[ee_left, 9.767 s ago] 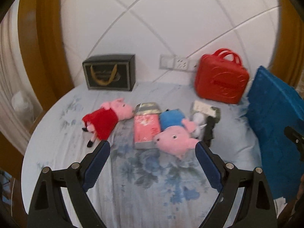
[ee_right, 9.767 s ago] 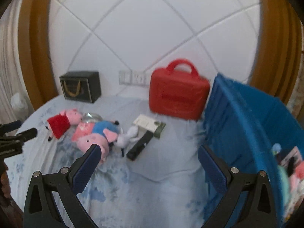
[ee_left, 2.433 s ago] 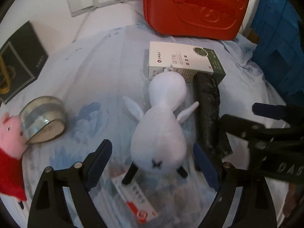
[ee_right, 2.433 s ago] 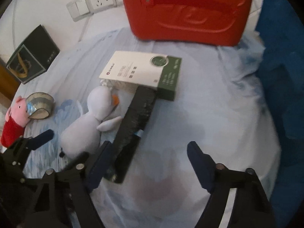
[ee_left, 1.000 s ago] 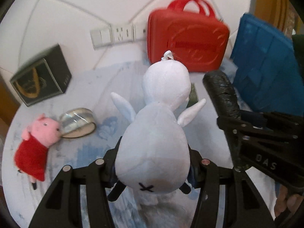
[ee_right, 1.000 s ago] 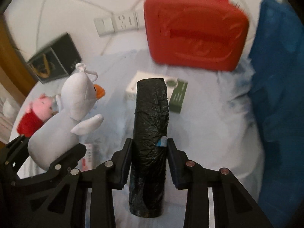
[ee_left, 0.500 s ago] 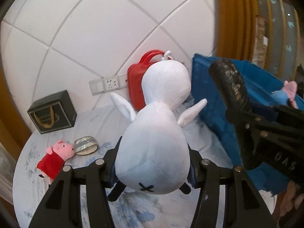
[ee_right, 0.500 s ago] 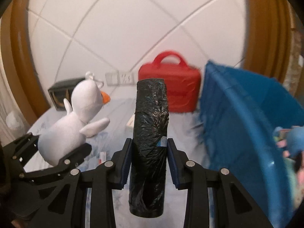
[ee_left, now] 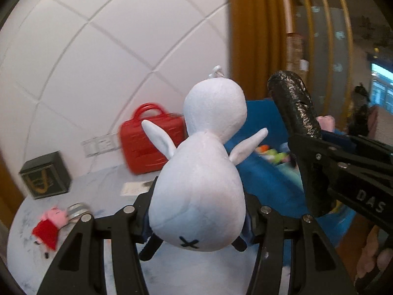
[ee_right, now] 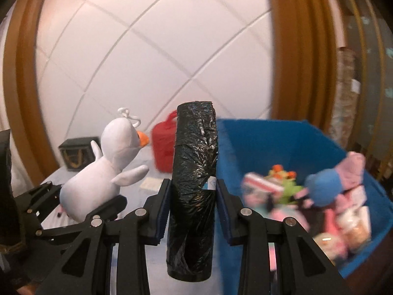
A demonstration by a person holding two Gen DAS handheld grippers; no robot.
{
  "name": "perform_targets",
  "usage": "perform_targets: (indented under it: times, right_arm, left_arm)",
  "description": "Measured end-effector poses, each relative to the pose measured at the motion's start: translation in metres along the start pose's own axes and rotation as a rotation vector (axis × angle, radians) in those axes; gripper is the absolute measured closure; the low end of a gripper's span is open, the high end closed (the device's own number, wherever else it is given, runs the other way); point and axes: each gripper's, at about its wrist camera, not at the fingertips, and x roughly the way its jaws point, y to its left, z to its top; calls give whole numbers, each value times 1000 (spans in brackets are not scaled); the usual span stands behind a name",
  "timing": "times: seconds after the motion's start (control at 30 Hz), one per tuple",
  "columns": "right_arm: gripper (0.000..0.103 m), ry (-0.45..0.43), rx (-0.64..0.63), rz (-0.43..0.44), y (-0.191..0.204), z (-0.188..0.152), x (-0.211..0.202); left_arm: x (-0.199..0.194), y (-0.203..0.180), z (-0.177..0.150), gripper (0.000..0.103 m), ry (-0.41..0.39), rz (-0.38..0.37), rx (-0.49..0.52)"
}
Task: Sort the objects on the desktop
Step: 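Carry the bunny and black bag into the blue crate and release both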
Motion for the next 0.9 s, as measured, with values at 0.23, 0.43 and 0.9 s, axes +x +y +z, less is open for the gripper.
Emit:
perform_targets:
  times: [0.23, 0.43, 0.9]
  right_arm:
    - [68, -37, 16, -162, -104, 2, -31]
    - [68, 7, 26, -255, -176, -7, -29]
    - [68, 105, 29, -201, -237, -35, 16]
  left_arm:
    - [22, -105, 24, 49, -17, -104, 70]
    - [59, -172, 25, 49, 53, -168, 124]
    - [101, -221, 17, 48, 168, -141, 172]
